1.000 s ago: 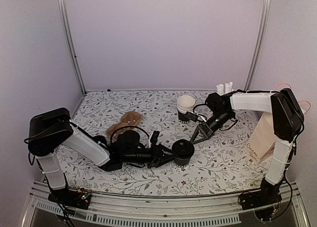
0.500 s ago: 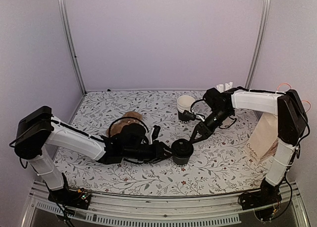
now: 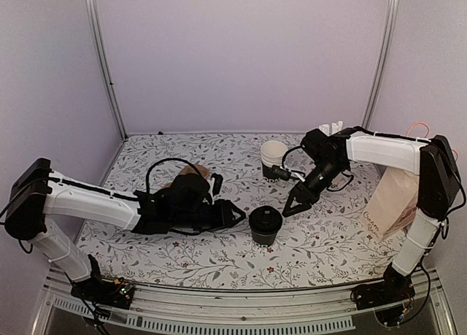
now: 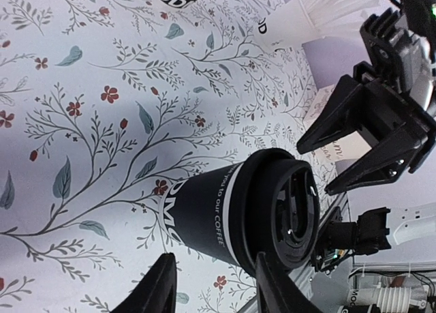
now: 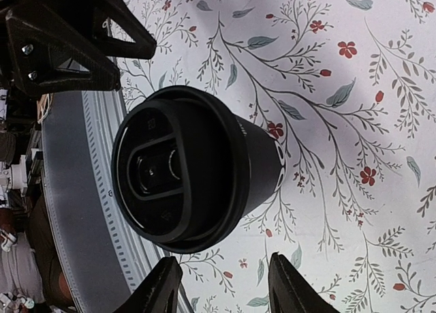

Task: Pack the takeout coffee

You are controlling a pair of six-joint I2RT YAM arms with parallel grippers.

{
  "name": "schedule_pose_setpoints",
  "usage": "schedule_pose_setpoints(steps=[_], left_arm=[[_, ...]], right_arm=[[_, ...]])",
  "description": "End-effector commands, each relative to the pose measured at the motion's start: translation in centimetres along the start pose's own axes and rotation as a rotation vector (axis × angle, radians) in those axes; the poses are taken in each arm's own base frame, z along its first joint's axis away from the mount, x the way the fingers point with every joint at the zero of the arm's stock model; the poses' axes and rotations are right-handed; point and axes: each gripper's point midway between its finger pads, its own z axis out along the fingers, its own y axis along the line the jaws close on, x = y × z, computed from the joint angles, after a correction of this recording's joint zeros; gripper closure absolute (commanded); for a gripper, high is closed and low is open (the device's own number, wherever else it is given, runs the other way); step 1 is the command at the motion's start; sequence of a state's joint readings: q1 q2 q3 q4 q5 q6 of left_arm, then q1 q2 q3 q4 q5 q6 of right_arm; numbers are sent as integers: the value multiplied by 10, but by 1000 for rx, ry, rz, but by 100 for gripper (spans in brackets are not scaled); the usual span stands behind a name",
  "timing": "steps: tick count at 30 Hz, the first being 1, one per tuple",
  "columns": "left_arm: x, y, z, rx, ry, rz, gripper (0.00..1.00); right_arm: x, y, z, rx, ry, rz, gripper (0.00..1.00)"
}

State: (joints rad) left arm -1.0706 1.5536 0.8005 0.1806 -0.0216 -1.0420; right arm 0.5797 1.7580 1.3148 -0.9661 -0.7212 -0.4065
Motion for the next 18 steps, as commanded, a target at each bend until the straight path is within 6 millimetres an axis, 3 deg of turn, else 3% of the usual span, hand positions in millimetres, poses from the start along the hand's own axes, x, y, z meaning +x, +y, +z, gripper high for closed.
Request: schedule_pose_setpoints(steps=[1,10,18], left_arm=[[-1,-4,-11,15,-17,-31,55],[22,-20,1,98,46,-107,44],[25,-25,19,128,63,-114,45]], right_arm=[[-2,20,-15,-32,-29,-54,53],[-38,18,-27,-14,-93,-141,37],[-41,16,-1,-99,-52,-127,36]])
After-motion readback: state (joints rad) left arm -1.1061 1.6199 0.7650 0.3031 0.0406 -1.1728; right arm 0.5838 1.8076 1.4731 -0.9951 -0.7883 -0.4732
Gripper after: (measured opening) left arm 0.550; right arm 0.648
